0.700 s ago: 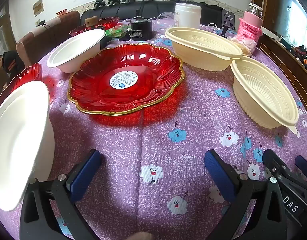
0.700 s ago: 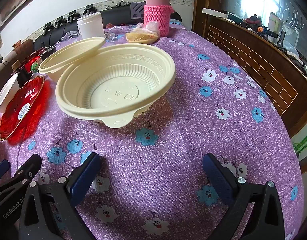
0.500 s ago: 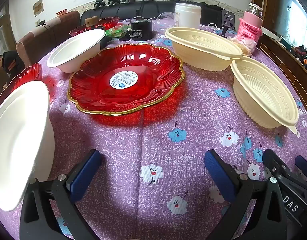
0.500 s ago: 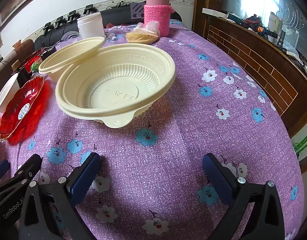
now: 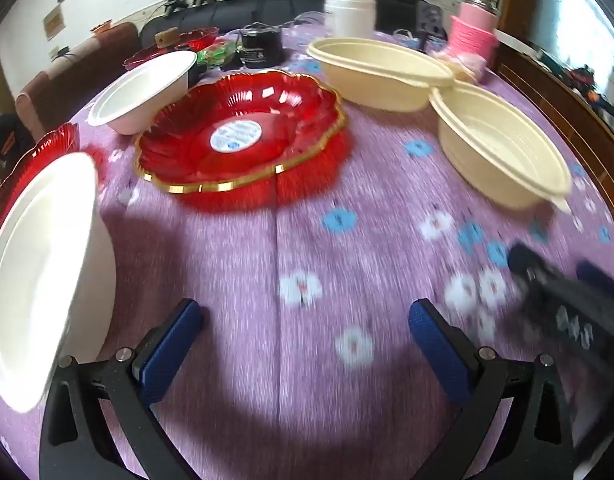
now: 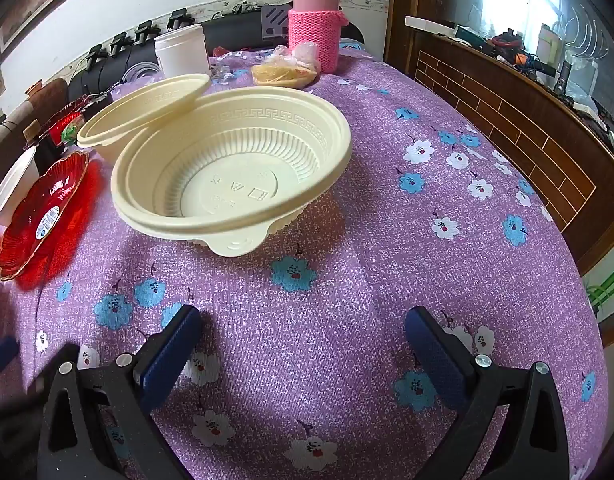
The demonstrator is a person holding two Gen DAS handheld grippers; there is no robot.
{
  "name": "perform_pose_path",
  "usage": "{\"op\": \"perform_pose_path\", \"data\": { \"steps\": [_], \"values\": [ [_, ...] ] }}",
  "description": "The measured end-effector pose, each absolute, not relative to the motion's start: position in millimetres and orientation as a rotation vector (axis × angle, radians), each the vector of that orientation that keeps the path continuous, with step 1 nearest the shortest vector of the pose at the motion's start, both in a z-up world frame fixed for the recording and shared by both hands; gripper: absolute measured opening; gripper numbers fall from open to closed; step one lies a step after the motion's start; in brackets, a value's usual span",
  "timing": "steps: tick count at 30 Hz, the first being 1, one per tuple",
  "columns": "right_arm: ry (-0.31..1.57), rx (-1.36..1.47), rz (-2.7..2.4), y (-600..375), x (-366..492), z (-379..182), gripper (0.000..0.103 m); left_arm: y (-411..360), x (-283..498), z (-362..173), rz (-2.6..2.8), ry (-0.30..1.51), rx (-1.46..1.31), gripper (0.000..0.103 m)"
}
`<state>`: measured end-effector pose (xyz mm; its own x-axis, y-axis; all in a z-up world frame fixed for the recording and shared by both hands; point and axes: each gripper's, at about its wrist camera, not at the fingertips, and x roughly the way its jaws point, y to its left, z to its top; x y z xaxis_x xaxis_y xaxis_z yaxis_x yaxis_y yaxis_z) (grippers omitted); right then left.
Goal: Organize plates and bowls
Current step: 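Move both tools toward the red plates and white bowls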
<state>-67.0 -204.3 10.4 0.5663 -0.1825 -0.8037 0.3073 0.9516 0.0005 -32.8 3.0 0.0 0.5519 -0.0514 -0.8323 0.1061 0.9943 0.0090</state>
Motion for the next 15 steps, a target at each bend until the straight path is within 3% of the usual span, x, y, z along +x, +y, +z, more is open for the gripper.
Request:
{"op": "perform_pose_path", "data": {
  "steps": [11, 15],
  "values": [
    [0.995, 0.131, -0.216, -208.2, -66.5, 11.8, 0.102, -1.1, -88.7, 4.9, -0.246, 1.058, 0.141, 0.103],
    [0.991, 0.128, -0.21, -208.2, -69.5, 12.0, 0.102, 9.1, -128.9, 26.7, -0.364, 1.002, 0.103, 0.103]
  ]
}}
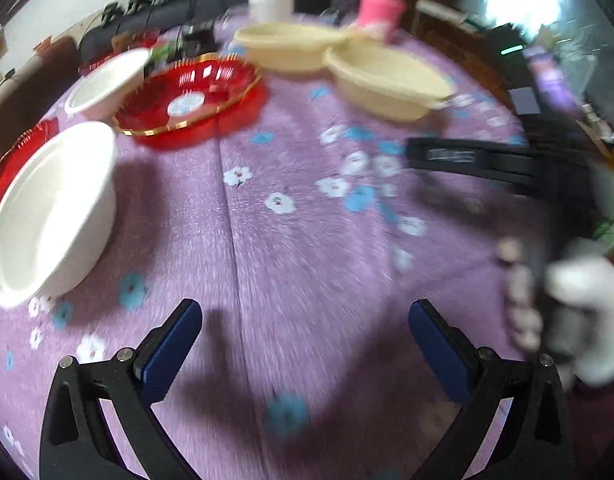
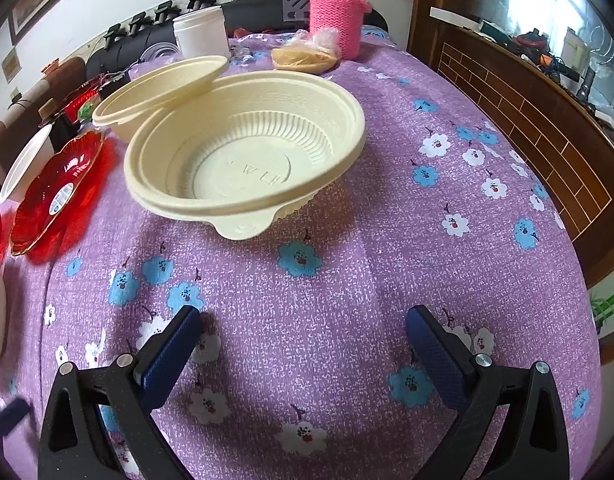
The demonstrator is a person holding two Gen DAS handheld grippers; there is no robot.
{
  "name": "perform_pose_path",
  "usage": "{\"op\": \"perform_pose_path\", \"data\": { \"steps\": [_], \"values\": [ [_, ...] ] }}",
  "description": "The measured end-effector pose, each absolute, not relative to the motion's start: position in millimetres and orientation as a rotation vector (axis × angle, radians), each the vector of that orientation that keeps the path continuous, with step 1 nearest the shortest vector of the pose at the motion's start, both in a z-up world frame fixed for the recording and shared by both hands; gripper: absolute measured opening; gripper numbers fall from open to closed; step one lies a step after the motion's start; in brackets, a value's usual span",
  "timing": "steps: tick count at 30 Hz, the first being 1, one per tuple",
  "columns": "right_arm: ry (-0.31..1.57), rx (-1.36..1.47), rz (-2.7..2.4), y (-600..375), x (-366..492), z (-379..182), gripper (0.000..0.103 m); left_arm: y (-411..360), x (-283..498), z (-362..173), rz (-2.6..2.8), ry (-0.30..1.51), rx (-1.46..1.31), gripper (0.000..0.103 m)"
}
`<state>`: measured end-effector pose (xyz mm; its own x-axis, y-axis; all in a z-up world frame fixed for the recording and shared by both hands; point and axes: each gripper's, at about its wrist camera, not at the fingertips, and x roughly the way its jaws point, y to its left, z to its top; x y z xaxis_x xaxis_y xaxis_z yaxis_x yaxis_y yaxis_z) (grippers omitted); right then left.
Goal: Organize plates and bowls
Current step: 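Move both tools toward the red plates and white bowls, then grasp the large red wedding plate with the left tool while the right tool grasps a white bowl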
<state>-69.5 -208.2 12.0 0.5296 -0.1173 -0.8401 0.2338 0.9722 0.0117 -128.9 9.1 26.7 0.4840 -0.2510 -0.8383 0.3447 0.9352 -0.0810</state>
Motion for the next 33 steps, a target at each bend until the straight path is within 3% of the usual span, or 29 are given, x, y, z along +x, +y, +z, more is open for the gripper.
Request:
{"op": "perform_pose_path", "data": {
  "steps": [6, 14, 23, 30, 33],
  "values": [
    [0.992, 0.127, -0.222, -207.1, -70.1, 12.8, 0.102, 74.6, -161.3, 78.2, -0.445, 0.9, -0.119, 0.103],
    [0.923, 0.12, -0.255, -207.0, -84.8, 26.2, 0.102, 191.6, -161.7, 122.1, -0.16, 0.723, -0.102, 0.102],
    [0.655, 0.005, -0.057, -131.2, -124.6, 127.6, 0.102, 311.2, -128.6, 113.9, 0.092, 0.77, -0.145, 0.102],
    [0.756, -0.013, 0.337, -6.9, -64.3, 161.9, 0.101, 377.3, -83.1, 111.8, 0.094, 0.843, -0.314, 0.102],
    [0.85, 0.001, 0.465, 45.4, -25.3, 156.6, 0.09, 382.9, -57.5, 102.6, 0.092, 0.889, -0.343, 0.102]
  ]
}}
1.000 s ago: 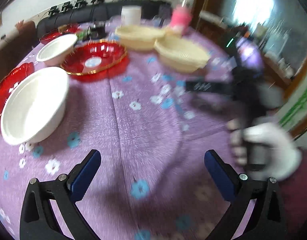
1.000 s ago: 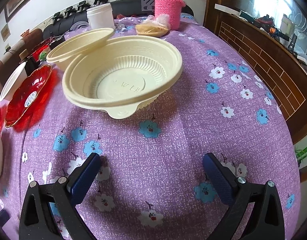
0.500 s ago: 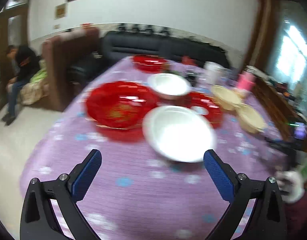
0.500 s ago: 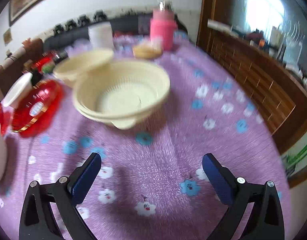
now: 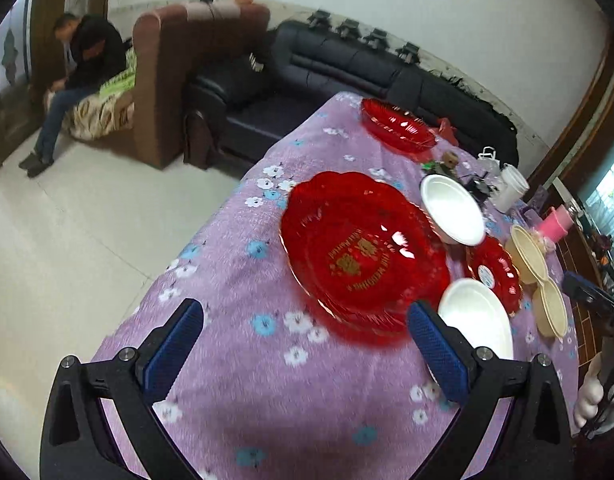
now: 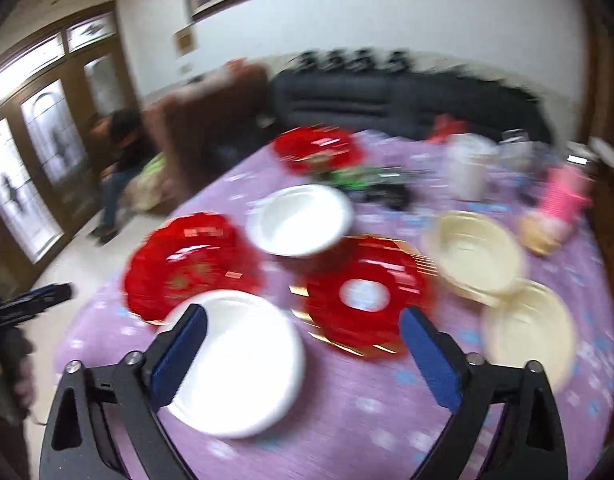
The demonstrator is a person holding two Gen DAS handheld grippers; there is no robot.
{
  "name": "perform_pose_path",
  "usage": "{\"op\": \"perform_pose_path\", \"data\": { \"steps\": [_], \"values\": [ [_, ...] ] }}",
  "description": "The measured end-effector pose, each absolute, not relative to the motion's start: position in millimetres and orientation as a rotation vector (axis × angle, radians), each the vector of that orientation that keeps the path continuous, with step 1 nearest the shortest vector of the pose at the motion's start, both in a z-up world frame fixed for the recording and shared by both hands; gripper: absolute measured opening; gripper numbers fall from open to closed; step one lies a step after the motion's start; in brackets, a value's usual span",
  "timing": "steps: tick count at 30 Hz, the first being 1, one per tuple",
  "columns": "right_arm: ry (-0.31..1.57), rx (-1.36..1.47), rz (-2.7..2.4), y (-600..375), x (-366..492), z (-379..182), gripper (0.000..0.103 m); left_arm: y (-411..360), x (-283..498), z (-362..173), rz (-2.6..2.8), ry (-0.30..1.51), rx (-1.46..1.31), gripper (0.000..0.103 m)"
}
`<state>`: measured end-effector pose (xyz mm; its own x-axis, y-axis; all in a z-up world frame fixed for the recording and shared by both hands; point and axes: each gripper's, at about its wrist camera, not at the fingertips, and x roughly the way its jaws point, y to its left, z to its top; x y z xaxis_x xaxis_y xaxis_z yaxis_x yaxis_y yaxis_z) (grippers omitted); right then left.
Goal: Organize plates and bowls
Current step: 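Grasp the large red wedding plate with the left tool while the right tool grasps a white bowl, then lower the red plate onto the table and open the left tool while the right tool holds the white bowl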
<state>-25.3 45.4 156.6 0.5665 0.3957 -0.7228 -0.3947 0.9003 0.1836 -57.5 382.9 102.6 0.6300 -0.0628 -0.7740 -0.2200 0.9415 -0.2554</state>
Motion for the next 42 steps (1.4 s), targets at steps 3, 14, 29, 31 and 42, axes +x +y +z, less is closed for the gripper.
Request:
{"op": "perform_pose_path", "data": {
  "steps": [3, 14, 29, 31, 42],
  "values": [
    [0.978, 0.055, 0.552, 83.8, 10.8, 140.7, 0.077, 391.6, -35.2, 89.8, 0.072, 0.921, -0.353, 0.094],
    [1.224, 0.051, 0.53, 154.0, 86.8, 64.5, 0.058, 406.2, 21.6, 40.7, 0.022, 1.014, -0.462, 0.072],
    [1.104, -0.063, 0.567, 179.1, 61.4, 80.2, 0.019, 402.8, -4.4, 65.6, 0.107, 0.943, -0.371, 0.038],
    [1.104, -0.064, 0.594, 185.6, 51.5, 80.1, 0.019, 404.8, -12.6, 65.8, 0.132, 0.939, -0.357, 0.038],
    [1.157, -0.061, 0.62, 190.4, 19.8, 55.1, 0.019, 404.8, -34.3, 27.9, 0.144, 1.01, -0.388, 0.038]
  ]
}}
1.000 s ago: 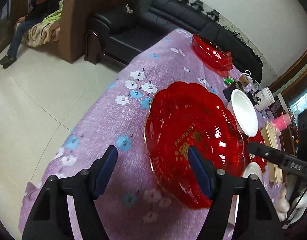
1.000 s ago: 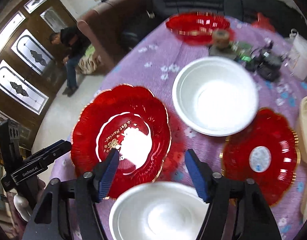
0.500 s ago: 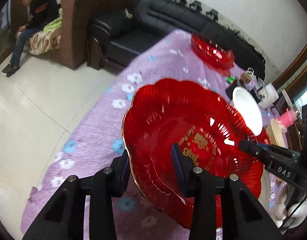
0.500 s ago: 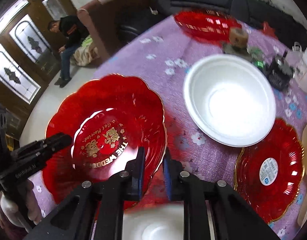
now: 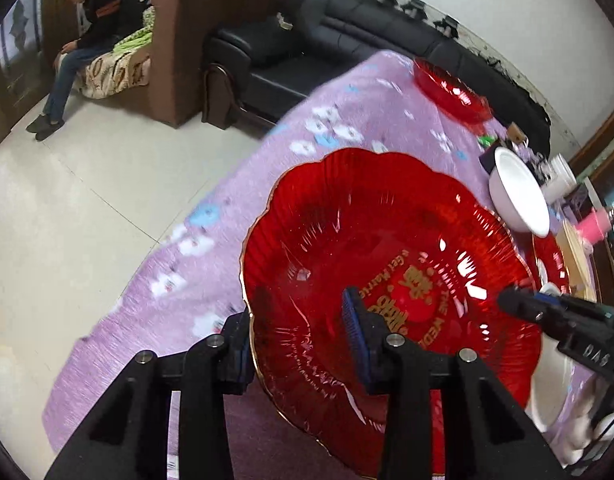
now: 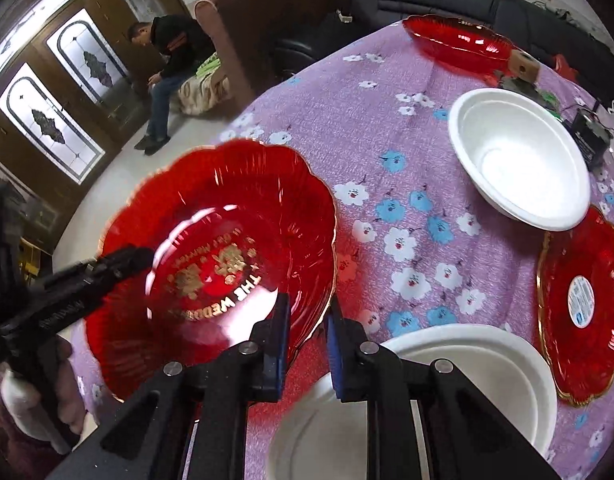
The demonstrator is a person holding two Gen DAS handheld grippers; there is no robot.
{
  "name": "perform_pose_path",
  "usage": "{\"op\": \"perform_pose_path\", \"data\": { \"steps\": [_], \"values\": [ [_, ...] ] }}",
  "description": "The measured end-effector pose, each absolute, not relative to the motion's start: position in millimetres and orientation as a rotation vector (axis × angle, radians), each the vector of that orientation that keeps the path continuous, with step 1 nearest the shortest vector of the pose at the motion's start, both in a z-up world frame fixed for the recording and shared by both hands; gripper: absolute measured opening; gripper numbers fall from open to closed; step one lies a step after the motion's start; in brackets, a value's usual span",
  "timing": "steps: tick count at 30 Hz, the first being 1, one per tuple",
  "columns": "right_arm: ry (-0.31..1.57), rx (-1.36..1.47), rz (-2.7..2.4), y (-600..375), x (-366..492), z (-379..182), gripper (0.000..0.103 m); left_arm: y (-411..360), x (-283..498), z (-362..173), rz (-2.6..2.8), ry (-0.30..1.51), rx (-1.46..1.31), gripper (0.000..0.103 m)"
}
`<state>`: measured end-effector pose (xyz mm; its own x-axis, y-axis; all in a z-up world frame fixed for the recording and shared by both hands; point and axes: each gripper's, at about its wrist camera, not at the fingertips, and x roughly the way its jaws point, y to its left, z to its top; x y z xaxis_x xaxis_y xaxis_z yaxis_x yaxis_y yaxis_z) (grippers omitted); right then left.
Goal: Organize plates and bowls
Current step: 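Lower the red plate onto the table and open the left tool while the right tool holds the white bowl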
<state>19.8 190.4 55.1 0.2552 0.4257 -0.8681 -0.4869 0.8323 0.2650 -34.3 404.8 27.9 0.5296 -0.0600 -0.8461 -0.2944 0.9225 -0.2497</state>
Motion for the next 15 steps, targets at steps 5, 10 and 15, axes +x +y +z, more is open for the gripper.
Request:
{"op": "perform_pose_path", "data": {
  "steps": [5, 10, 15],
  "values": [
    [1.145, -0.074, 0.62, 182.4, 19.0, 55.4, 0.02, 402.6, -38.4, 27.1, 0.161, 1.007, -0.402, 0.041],
    [1.047, -0.03, 0.604, 179.0, 12.7, 72.1, 0.034, 413.2, -59.2, 45.8, 0.207, 0.948, -0.442, 0.052],
    [0.947, 0.073, 0.64, 139.5, -12.7, 115.0, 0.039, 411.1, -93.8, 74.5, 0.243, 0.863, -0.446, 0.06]
  ]
}}
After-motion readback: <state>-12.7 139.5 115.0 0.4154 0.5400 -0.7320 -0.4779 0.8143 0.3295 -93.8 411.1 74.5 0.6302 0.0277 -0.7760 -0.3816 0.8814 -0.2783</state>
